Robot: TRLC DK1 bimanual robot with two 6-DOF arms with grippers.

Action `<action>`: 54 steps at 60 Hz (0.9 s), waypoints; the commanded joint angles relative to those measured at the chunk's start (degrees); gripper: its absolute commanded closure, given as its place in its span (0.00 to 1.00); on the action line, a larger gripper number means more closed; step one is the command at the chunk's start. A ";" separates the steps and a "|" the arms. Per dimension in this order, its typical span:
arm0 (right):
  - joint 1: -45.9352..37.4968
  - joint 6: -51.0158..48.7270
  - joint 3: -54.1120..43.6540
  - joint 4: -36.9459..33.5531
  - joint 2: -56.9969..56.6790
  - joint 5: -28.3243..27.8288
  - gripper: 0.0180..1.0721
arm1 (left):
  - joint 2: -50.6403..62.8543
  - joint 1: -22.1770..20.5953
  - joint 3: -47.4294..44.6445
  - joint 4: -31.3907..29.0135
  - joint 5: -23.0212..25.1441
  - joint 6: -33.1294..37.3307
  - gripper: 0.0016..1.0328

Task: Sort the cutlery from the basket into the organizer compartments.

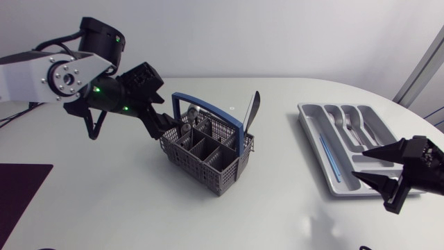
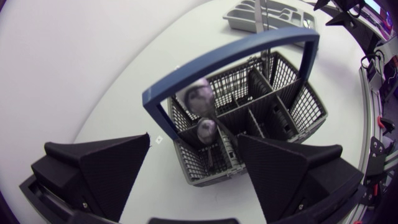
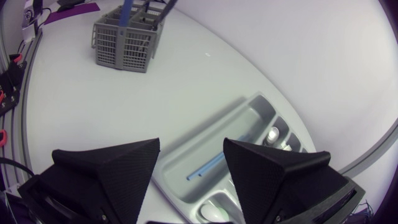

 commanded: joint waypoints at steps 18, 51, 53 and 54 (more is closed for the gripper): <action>17.79 14.32 -1.07 -4.49 -9.09 0.66 0.29 | 3.01 3.37 -3.94 0.18 0.34 3.11 0.07; 36.68 31.37 0.69 -4.41 -14.27 6.28 0.29 | 4.33 -3.22 -11.76 6.51 0.42 4.52 0.10; 38.27 32.60 1.04 -4.49 -14.54 6.63 0.29 | 4.33 -4.28 -12.11 6.51 0.42 4.43 0.10; 38.97 33.13 1.30 -4.49 -14.62 6.81 0.29 | 4.33 -4.72 -12.38 6.51 0.42 4.35 0.10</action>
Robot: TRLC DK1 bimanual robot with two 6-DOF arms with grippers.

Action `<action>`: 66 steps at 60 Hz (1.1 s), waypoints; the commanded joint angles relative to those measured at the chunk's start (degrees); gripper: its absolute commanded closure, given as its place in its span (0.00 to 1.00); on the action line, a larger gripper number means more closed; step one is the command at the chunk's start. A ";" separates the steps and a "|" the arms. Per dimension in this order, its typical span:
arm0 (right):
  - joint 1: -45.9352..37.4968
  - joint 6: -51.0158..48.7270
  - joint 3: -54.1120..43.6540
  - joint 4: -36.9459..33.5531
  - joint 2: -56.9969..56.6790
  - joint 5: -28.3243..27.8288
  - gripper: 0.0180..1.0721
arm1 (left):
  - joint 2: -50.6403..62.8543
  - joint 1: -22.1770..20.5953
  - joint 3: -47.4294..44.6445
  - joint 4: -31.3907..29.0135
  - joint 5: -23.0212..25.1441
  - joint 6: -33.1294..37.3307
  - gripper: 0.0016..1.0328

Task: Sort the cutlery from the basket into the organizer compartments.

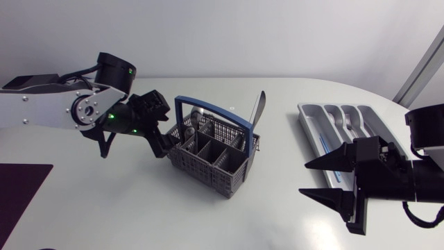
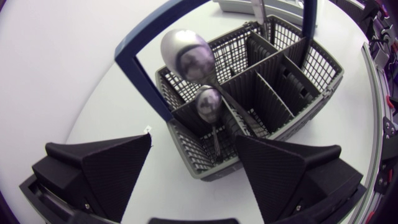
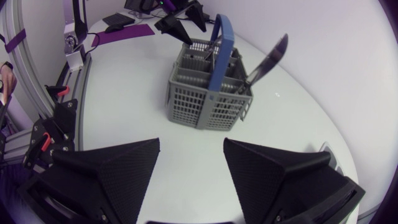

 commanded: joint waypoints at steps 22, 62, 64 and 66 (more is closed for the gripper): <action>15.93 14.91 4.53 3.33 1.63 7.43 0.29 | -0.71 -10.79 -4.97 -0.67 0.84 -4.41 0.11; 18.75 18.43 5.85 11.86 11.03 15.70 0.29 | -12.40 -9.03 -9.54 0.29 0.75 -7.13 0.09; 17.60 17.64 6.11 12.38 11.82 15.70 0.29 | -12.22 -9.03 -9.72 0.29 0.75 -7.04 0.09; 16.29 17.20 6.64 12.65 12.79 15.34 0.29 | -11.87 -9.03 -9.89 0.38 0.75 -6.96 0.09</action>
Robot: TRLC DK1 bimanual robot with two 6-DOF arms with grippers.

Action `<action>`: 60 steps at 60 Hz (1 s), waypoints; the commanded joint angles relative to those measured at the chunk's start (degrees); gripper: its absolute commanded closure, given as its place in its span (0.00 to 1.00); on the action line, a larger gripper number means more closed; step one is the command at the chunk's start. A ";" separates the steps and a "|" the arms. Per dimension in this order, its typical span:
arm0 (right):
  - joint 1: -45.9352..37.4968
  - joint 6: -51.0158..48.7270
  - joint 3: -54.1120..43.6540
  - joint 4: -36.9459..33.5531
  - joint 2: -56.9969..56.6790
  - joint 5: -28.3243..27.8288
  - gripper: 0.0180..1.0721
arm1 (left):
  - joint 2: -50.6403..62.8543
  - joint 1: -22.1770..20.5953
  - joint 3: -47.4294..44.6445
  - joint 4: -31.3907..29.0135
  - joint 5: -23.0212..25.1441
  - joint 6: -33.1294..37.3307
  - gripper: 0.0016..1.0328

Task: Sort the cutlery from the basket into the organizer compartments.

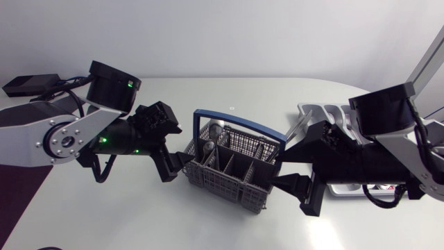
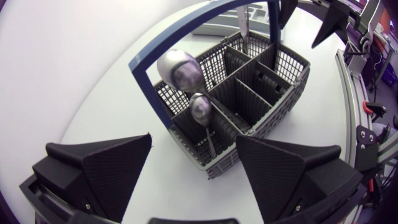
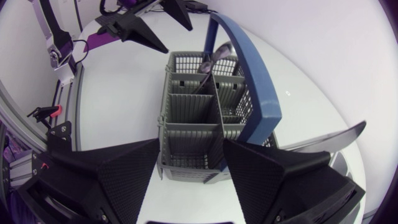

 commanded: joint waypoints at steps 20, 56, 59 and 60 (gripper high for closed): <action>-8.71 -4.98 7.56 2.44 9.61 -1.76 0.29 | 1.07 -1.66 -2.68 -0.14 0.34 0.10 0.09; 0.70 3.63 -2.19 1.21 -9.90 1.32 0.29 | 6.17 -2.89 0.48 10.14 11.59 -13.52 0.09; 0.26 3.54 -2.81 1.04 -11.22 1.05 0.29 | 6.26 -2.53 -0.14 11.99 12.82 -14.93 0.09; 0.08 3.54 -3.07 0.95 -11.65 0.97 0.29 | 6.26 -2.45 -0.84 13.83 13.26 -16.07 0.09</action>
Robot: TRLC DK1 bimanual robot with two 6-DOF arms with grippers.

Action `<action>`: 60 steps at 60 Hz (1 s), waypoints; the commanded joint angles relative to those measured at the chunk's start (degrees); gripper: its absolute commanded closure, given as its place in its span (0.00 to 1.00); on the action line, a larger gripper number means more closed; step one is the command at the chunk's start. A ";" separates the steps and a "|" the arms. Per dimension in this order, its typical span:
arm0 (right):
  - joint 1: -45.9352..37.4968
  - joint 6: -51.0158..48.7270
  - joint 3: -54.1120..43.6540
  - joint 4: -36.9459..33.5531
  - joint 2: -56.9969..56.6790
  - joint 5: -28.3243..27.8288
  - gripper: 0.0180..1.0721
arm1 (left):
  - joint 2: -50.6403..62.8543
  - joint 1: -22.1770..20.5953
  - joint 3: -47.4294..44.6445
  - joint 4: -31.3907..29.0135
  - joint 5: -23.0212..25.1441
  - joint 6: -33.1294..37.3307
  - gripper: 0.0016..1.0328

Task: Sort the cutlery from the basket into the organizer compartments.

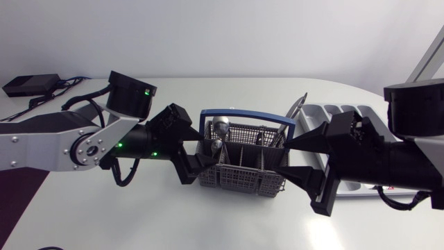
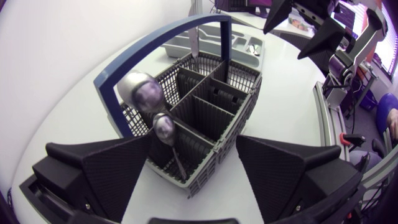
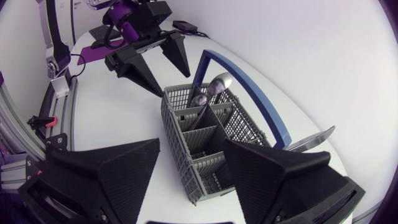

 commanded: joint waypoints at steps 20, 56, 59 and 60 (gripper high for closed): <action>-3.94 0.45 -5.69 -1.48 -6.39 -3.82 0.29 | 6.31 -0.22 -0.56 12.92 -1.32 -11.73 0.09; -4.37 -0.51 -6.57 -2.97 -9.03 -4.17 0.29 | 11.49 -0.40 0.50 17.58 -7.65 -14.02 0.09; -4.73 -0.69 -6.48 -3.15 -9.55 -4.17 0.29 | 11.14 -0.48 0.06 17.58 -7.82 -13.75 0.09; -4.81 -0.69 -6.39 -3.24 -9.64 -4.26 0.29 | 10.88 -0.57 -0.12 17.58 -7.91 -13.75 0.09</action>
